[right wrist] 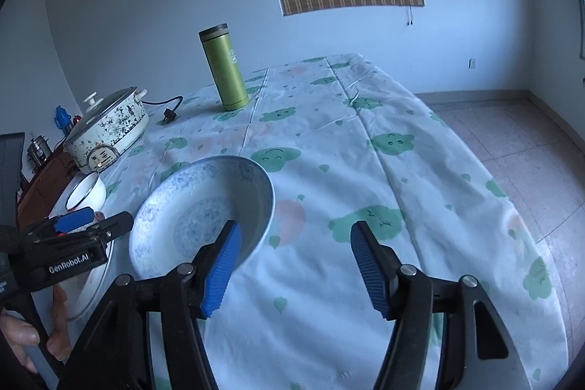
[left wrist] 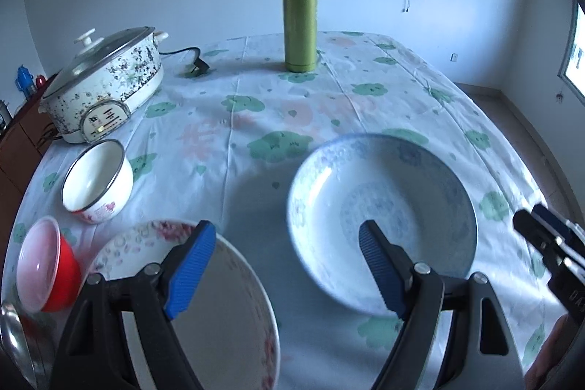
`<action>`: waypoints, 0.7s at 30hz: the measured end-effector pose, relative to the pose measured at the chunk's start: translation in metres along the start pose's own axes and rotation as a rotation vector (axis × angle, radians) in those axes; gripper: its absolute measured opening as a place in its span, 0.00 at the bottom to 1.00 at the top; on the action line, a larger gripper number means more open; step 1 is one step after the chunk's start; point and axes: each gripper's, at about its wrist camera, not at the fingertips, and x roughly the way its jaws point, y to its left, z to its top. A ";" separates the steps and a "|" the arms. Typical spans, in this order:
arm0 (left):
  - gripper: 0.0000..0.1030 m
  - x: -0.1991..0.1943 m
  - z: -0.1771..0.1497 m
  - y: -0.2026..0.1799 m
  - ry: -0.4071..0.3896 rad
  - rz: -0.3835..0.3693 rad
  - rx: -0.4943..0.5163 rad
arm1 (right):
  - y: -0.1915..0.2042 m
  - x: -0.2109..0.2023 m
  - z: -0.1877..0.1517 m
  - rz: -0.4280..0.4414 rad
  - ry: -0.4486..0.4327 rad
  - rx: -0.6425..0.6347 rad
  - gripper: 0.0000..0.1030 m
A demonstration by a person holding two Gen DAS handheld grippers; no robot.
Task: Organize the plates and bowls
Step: 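Move the right tool to the blue-and-white patterned bowl, then close the right tool on the rim of the patterned bowl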
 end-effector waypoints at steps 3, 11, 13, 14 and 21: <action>0.80 0.006 0.014 0.003 0.007 0.014 -0.001 | -0.002 0.015 0.008 0.020 0.040 0.058 0.63; 0.80 0.037 0.039 0.004 0.080 0.017 -0.002 | 0.004 0.041 0.018 -0.006 0.061 0.098 0.62; 0.80 0.045 0.039 0.003 0.095 0.029 -0.004 | 0.002 0.047 0.015 -0.010 0.071 0.092 0.63; 0.80 0.048 0.038 0.003 0.103 0.029 -0.007 | 0.000 0.048 0.014 -0.008 0.074 0.095 0.62; 0.77 0.065 0.038 -0.008 0.135 0.038 0.005 | -0.002 0.059 0.010 0.017 0.100 0.084 0.62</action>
